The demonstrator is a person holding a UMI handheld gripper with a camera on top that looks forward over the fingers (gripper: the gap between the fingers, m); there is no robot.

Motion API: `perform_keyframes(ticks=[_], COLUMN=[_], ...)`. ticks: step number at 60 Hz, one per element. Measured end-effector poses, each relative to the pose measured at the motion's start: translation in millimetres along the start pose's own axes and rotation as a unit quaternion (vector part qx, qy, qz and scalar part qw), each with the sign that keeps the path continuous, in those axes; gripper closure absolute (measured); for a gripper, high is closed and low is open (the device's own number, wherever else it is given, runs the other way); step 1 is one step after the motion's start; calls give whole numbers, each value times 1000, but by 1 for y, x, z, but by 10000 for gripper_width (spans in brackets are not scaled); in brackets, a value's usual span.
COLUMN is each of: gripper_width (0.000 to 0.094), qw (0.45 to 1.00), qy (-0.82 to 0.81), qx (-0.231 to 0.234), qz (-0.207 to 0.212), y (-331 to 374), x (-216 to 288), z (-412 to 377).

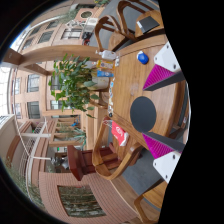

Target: Arrange mouse

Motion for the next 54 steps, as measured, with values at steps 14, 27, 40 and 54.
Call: perform_keyframes(ticks=[14, 27, 40, 54], gripper_width=[90, 92, 88, 89], qw=[994, 983, 976, 973], qy=[-53, -96, -108, -129], qx=[-52, -114, -163, -164], qz=[-75, -102, -94, -96], y=[-51, -99, -161, -224], x=[-79, -121, -117, -103], z=[79, 180, 269, 314])
Point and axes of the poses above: the point between the fingertips, and its own axes, seen from behind it with the camera up: z to the right, x up, y backward, against the way the camera looks, the point moved 8 cm from there along y, backward, against the way the camera looks, and after that the axes turned 5 degrees about x, right-handed, at the moved point
